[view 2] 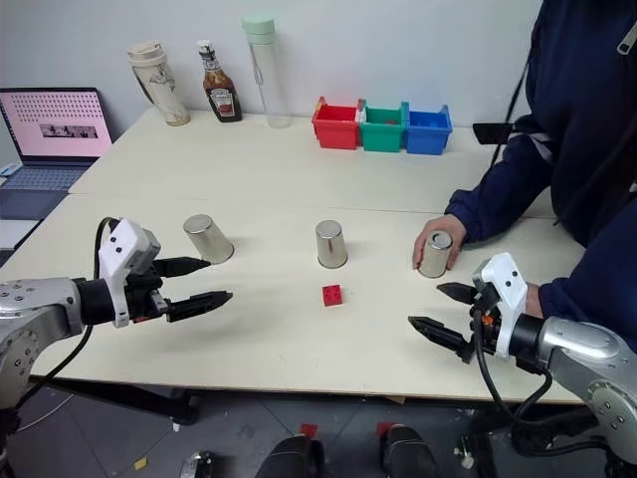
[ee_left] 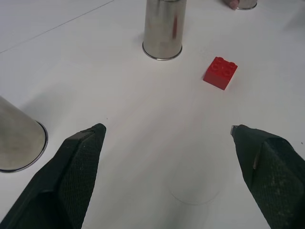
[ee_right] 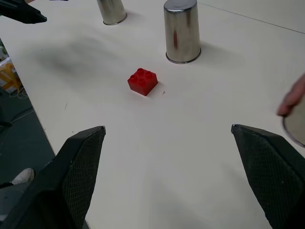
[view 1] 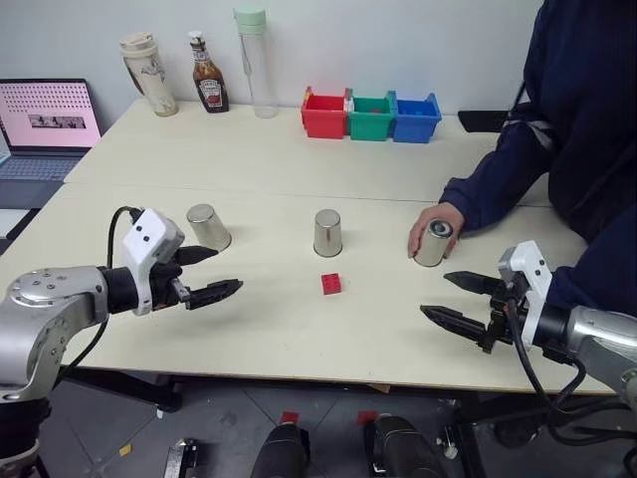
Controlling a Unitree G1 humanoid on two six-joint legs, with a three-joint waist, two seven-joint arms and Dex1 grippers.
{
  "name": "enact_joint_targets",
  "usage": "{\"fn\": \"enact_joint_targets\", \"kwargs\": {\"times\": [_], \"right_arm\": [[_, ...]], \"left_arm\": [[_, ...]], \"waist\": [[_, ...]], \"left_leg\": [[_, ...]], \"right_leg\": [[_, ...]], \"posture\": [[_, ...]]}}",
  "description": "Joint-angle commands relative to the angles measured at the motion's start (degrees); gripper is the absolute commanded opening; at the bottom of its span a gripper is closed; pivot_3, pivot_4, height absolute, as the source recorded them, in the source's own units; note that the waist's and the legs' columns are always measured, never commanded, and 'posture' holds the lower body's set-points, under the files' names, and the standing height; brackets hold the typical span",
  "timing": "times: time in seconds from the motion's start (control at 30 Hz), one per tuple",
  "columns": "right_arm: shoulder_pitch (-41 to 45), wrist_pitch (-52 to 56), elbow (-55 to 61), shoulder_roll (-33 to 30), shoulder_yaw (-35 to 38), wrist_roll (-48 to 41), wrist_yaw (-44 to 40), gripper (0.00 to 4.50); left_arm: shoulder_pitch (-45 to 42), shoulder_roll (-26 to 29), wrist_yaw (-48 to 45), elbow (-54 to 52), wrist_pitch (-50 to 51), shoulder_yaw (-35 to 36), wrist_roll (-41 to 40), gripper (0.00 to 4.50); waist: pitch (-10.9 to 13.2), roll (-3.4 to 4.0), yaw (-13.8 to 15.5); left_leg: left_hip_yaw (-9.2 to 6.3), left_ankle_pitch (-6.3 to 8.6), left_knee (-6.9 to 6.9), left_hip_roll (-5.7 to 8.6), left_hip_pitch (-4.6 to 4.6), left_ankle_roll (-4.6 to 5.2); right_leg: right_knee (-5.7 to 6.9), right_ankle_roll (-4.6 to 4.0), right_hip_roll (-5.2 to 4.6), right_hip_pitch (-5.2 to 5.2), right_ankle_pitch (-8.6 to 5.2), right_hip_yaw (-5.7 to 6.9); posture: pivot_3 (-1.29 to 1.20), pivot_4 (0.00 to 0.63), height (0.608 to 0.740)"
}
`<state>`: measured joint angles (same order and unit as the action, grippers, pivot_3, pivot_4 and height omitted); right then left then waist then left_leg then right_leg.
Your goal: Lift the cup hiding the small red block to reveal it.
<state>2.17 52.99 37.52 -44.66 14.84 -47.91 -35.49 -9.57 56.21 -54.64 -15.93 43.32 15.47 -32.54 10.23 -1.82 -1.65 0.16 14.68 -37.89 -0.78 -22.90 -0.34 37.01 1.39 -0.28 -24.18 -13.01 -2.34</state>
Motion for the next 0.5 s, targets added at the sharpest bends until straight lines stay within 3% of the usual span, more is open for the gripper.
{"fn": "enact_joint_targets", "kwargs": {"times": [0.03, 0.5], "right_arm": [[0.51, -1.17, 0.88, -0.53, 1.44, -0.74, -0.25, 4.5], [1.29, -1.34, -0.08, -0.91, 0.84, -0.86, -0.93, 4.5]], "left_arm": [[0.02, 1.3, -0.79, -0.58, -0.31, 1.62, -0.42, 4.48], [3.09, 4.54, -3.07, 3.22, -2.96, 5.93, 1.33, 4.48]], "waist": [[0.0, 0.0, 0.0], [0.0, 0.0, 0.0]], "left_leg": [[0.0, 0.0, 0.0, 0.0, 0.0, 0.0], [0.01, 0.0, 0.0, -0.01, 0.01, 0.0]], "right_leg": [[0.0, 0.0, 0.0, 0.0, 0.0, 0.0], [0.0, 0.0, -0.03, 0.0, 0.0, 0.0]], "posture": [[0.0, 0.15, 0.74], [0.0, 0.15, 0.74]]}}
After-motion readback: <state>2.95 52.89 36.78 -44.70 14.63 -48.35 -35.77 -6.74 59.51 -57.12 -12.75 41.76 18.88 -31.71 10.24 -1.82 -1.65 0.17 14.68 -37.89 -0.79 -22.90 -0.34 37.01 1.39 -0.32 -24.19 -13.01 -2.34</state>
